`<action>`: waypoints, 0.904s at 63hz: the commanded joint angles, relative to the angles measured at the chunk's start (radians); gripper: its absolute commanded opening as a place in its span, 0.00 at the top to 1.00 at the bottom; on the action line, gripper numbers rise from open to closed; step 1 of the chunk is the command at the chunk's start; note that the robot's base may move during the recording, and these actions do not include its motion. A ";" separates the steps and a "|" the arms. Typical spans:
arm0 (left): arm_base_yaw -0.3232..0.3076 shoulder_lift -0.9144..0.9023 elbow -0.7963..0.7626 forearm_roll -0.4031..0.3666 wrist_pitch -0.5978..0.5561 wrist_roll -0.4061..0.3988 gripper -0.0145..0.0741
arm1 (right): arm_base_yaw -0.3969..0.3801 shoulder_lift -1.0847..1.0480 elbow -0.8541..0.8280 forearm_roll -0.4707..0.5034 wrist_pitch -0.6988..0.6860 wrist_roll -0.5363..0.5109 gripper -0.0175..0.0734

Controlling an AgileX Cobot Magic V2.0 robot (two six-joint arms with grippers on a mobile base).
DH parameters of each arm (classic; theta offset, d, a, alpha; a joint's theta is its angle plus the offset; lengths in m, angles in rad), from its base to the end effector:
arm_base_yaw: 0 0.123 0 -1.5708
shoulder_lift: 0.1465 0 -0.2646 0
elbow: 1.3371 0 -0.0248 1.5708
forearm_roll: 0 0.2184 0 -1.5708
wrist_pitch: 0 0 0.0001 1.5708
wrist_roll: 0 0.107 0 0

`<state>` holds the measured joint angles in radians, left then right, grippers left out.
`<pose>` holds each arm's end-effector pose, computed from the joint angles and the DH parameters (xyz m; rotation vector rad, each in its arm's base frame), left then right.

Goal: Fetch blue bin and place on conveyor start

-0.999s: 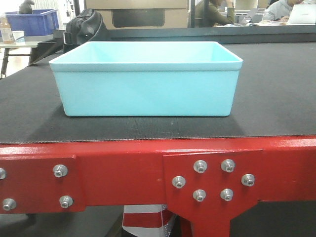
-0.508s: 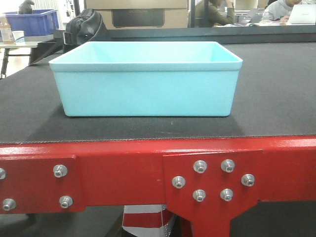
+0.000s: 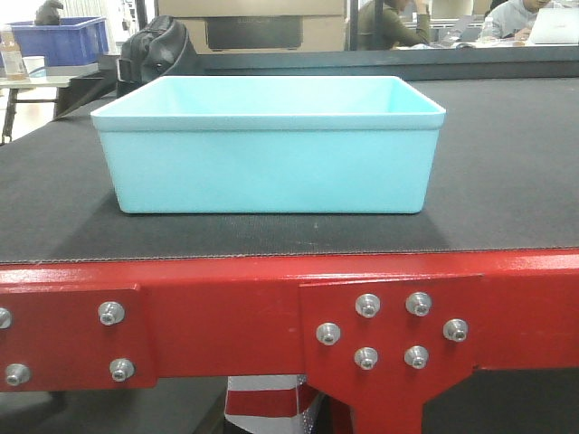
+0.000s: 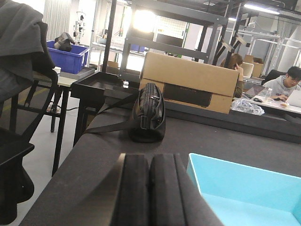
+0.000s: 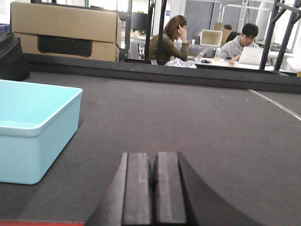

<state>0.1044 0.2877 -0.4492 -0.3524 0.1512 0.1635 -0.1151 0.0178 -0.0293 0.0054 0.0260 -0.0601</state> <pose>0.0720 0.0019 0.3234 -0.1694 1.4553 -0.1039 0.0602 -0.0069 0.2202 0.0452 1.4989 -0.1367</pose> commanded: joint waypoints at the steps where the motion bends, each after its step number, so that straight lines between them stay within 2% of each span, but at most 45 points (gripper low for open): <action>1: 0.003 -0.005 -0.002 -0.004 -0.019 0.002 0.96 | -0.001 -0.018 0.029 0.008 -0.051 0.004 0.99; 16: 0.003 -0.007 -0.002 -0.004 -0.018 0.002 0.96 | 0.070 -0.018 0.029 0.008 -0.032 0.006 0.99; 57: 0.003 -0.007 -0.002 -0.004 -0.018 0.002 0.96 | 0.069 -0.018 0.029 0.008 -0.034 0.006 0.99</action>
<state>0.1044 0.2854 -0.4492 -0.3524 0.1493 0.1635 -0.0459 0.0038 0.0000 0.0093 0.0087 -0.0534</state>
